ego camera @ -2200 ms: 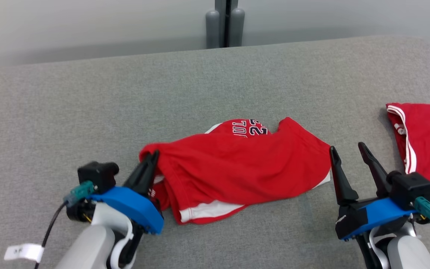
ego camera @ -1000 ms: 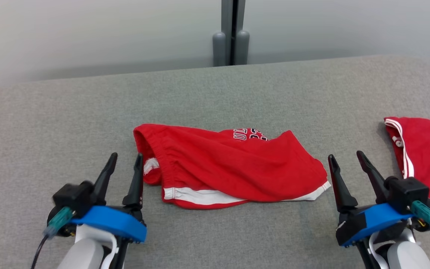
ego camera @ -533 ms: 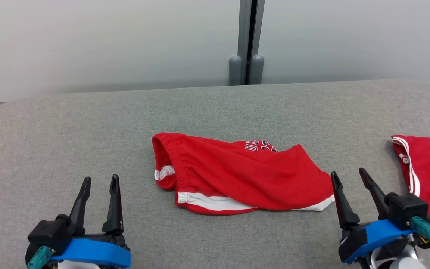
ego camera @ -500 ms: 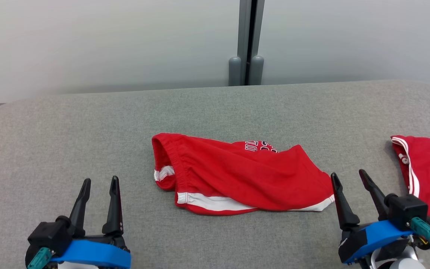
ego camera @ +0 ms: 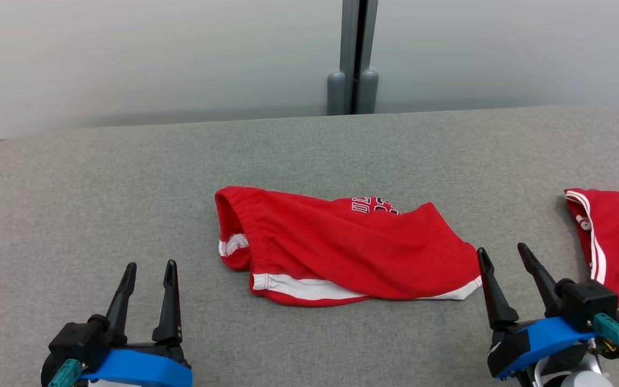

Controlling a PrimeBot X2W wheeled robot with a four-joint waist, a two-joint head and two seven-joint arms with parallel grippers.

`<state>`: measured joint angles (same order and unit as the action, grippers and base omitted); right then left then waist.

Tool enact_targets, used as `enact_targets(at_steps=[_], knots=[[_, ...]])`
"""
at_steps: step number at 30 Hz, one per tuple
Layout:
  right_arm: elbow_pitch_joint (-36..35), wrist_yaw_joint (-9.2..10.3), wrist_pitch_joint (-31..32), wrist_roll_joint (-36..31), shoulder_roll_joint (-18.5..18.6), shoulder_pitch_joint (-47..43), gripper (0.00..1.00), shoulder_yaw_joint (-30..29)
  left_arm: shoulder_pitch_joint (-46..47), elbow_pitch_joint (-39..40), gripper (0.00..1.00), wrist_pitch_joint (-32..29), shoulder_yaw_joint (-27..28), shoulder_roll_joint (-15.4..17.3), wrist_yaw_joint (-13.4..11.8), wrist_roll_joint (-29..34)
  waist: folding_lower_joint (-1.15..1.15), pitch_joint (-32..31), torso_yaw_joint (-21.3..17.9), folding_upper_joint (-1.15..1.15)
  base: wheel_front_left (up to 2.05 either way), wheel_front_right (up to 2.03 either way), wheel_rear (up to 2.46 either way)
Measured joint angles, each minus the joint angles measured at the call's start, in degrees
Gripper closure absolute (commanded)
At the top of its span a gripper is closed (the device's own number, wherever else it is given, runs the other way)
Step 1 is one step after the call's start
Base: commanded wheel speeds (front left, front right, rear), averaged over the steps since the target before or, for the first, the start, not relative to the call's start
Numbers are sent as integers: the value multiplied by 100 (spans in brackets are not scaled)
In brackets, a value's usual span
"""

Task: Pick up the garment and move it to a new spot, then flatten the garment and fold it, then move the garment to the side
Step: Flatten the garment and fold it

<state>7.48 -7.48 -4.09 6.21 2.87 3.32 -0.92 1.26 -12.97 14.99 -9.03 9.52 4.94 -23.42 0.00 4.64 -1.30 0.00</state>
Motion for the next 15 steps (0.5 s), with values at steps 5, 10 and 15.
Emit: enact_targets(at_steps=[5, 10, 15], knots=[[33, 0, 10, 33, 0, 35, 0, -2, 20, -24, 0, 0, -99, -4, 34, 54, 0, 49, -9, 0, 0, 0, 0], [107, 0, 101, 74, 0, 67, 0, -77, 136, -190, 0, -133, -558, -60, 160, 62, 0, 121, -46, 0, 0, 0, 0], [246, 0, 145, 82, 0, 99, 0, -89, 310, -565, 0, -355, -975, -114, 214, -143, 0, 233, -131, 0, 0, 0, 0]])
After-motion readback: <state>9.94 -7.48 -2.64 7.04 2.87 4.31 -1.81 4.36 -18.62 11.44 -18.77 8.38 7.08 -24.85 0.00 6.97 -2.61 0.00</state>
